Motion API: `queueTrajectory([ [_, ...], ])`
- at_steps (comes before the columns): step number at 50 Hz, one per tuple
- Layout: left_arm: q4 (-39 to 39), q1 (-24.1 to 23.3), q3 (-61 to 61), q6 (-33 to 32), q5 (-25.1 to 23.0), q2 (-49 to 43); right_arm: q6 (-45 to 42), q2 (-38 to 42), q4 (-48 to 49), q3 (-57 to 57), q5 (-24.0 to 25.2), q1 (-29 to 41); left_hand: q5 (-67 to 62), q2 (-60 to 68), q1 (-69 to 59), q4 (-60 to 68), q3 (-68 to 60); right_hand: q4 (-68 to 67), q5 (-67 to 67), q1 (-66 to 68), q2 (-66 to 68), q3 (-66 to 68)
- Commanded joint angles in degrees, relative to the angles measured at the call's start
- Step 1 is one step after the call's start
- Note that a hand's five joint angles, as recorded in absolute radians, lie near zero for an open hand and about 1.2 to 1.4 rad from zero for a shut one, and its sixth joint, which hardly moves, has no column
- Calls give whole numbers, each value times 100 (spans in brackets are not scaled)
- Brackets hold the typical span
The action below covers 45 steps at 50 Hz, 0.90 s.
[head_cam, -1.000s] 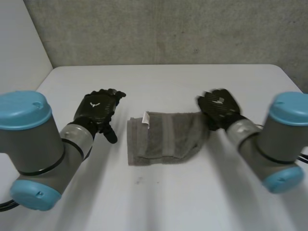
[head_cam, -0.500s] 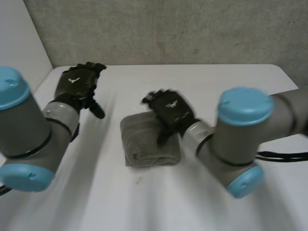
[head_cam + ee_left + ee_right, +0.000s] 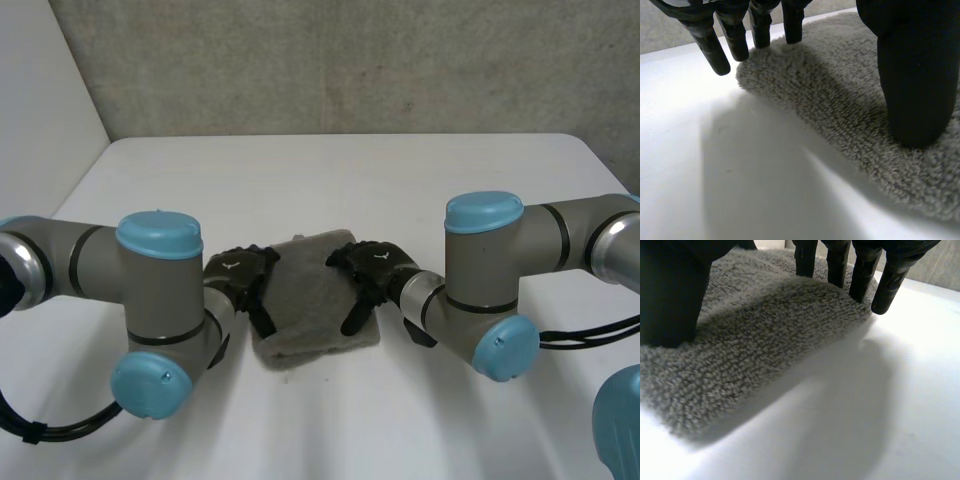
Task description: Fold the towel.
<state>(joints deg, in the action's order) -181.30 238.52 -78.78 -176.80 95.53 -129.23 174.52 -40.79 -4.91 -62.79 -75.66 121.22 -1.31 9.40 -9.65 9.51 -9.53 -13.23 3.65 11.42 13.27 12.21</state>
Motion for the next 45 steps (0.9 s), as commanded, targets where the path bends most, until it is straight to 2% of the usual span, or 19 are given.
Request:
queueTrajectory([
  [1, -10, 28, 20, -118, -26, 335, -506, -532, -19, -5, -213, -37, 131, 60, -35, 49, -47, 323, -365, -142, -327, -221],
  [10, -19, 72, 73, -127, -43, 1523, -515, -1739, 60, -163, -265, -292, 131, 60, -35, 49, -47, 323, -365, -142, -327, -221],
  [12, 7, 142, 100, -144, -35, 2065, -515, -2255, 130, -207, -536, -475, 126, 64, -39, 53, -51, 323, -365, -142, -327, -221],
  [13, 7, 143, 100, -144, -34, 2068, -515, -2257, 130, -207, -538, -476, 126, 64, -39, 53, -52, 323, -365, -142, -327, -221],
  [15, 60, 257, 117, -171, -26, 2332, -515, -2669, 191, -260, -975, -634, 109, 81, -56, 70, -68, 323, -365, -142, -327, -221],
  [16, 156, 431, 135, -180, -17, 2593, -515, -2671, 192, -260, -977, -634, 76, 114, -89, 104, -102, 323, -365, -142, -327, -221],
  [17, 287, 633, 161, -180, -8, 2831, -515, -2862, 200, -286, -1212, -713, 59, 131, -106, 120, -119, 323, -365, -142, -327, -221],
  [18, 288, 635, 161, -180, -8, 2833, -515, -2864, 201, -286, -1215, -714, 59, 132, -106, 121, -119, 323, -365, -142, -327, -221],
  [20, 699, 950, 310, -162, 9, 3314, -515, -3240, 192, -304, -1643, -836, -125, 315, -290, 304, -303, 323, -365, -142, -327, -221],
  [23, 1156, 1126, 503, -171, 18, 3632, -524, -3513, 87, -330, -1873, -959, -327, 518, -493, 507, -505, 323, -365, -142, -327, -221],
  [31, 2081, 1145, 741, -153, -34, 3800, -524, -3848, -546, -602, -1839, -1100, -60, 250, -225, 239, -238, 323, -365, -142, -327, -221],
  [45, 2134, 1065, 636, -180, -87, 3773, -524, -3971, -555, -655, -1839, -1048, 93, 98, -73, 87, -85, 323, -365, -142, -327, -221],
])
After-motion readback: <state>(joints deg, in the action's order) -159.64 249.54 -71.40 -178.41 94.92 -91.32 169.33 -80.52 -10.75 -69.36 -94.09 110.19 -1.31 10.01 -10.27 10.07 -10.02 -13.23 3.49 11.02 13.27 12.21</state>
